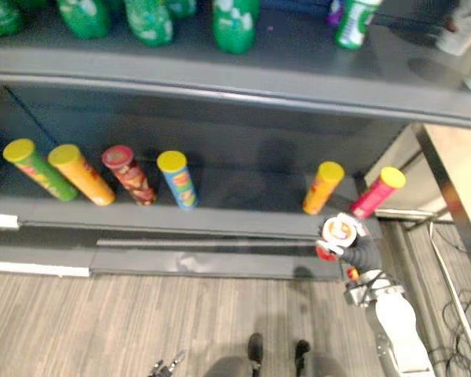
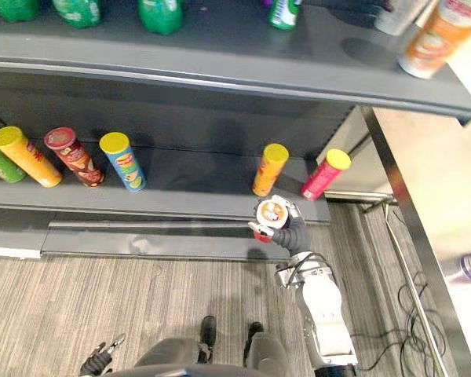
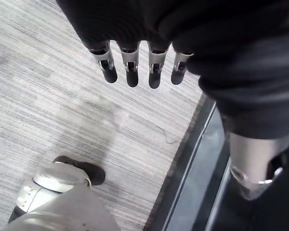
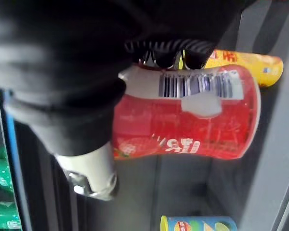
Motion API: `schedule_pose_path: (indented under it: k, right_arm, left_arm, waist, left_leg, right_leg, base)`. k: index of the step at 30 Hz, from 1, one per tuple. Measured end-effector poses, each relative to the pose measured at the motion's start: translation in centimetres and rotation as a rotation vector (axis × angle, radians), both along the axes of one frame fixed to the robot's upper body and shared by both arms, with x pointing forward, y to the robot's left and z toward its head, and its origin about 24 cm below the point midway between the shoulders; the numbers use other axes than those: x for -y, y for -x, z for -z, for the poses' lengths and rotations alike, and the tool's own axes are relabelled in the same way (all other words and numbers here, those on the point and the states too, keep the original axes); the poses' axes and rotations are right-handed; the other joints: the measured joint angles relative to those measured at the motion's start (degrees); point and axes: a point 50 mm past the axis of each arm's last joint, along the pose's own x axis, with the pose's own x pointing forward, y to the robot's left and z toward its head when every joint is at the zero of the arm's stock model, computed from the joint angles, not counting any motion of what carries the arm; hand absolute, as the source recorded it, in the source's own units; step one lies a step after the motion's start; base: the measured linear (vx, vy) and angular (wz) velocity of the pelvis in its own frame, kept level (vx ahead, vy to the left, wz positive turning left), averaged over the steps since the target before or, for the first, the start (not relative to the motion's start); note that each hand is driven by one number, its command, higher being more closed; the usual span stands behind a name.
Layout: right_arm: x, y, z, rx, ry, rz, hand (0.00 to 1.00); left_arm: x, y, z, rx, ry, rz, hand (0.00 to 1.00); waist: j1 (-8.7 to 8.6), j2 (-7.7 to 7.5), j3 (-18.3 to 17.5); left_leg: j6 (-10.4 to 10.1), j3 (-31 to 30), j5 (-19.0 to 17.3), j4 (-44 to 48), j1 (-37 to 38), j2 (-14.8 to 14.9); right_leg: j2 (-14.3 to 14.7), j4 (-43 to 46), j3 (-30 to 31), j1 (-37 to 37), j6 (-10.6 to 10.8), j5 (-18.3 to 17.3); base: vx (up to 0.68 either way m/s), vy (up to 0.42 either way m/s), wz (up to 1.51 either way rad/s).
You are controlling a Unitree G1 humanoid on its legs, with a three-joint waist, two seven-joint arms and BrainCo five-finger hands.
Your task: Put the gum and the chips on the shelf.
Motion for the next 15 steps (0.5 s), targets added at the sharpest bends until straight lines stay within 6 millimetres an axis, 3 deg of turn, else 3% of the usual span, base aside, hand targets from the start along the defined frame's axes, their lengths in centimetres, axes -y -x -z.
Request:
schedule_pose_path:
  k: [5, 7, 11, 13, 15]
  right_arm:
    - [0.5, 0.3, 0.3, -0.014, 0.003, 0.012, 1.0]
    - [0.6, 0.3, 0.5, -0.021, 0.004, 0.015, 1.0]
    - [1.2, 0.6, 1.0, -0.047, 0.007, 0.041, 1.0]
    - [1.4, 0.8, 1.2, -0.056, 0.008, 0.048, 1.0]
    - [1.3, 0.8, 1.3, -0.06, 0.006, 0.046, 1.0]
  left_arm:
    - [0.9, -0.7, 0.1, 0.027, 0.023, -0.012, 0.0]
    - [1.3, -0.7, 0.2, 0.025, 0.033, -0.007, 0.0]
    - [2.2, -0.5, 0.5, 0.01, 0.058, -0.007, 0.0]
    - [2.4, -0.2, 0.6, -0.002, 0.062, -0.007, 0.0]
    - [2.5, 0.3, 0.7, -0.021, 0.055, 0.018, 0.0]
  waist:
    - [-0.77, 0.53, -2.18]
    - [-0.74, 0.34, -2.48]
    - [-0.9, 2.09, -3.73]
    - [-0.97, 2.45, -4.01]
    - [-1.37, 1.68, -4.4]
  left_leg:
    - [-0.15, -4.16, 0.05, 0.42, 0.12, 0.12]
    - [-0.24, -4.49, 0.04, 0.16, 0.3, -0.5]
    - [-4.82, -5.59, 2.81, -5.41, 2.38, 0.11]
    - [-5.68, -4.87, 3.0, -7.86, 3.99, 1.21]
    - [-6.2, -3.52, 3.22, -9.45, 4.9, 1.77]
  right_leg:
    - [1.43, -8.62, -4.74, 5.37, -0.23, 1.0]
    - [1.35, -9.5, -6.7, 6.78, -0.86, 5.24]
    - [1.36, -9.79, -8.71, 7.33, -1.25, 5.03]
    - [2.19, -9.64, -9.07, 7.82, -1.28, 5.01]
    - [2.64, -9.64, -9.04, 7.92, -1.69, 4.73]
  base:
    - [0.16, -0.05, 0.47]
    - [0.09, -0.084, 0.36]
    - [0.04, -0.125, 0.3]
    - [-0.03, -0.083, 0.12]
    - [-0.07, -0.064, -0.03]
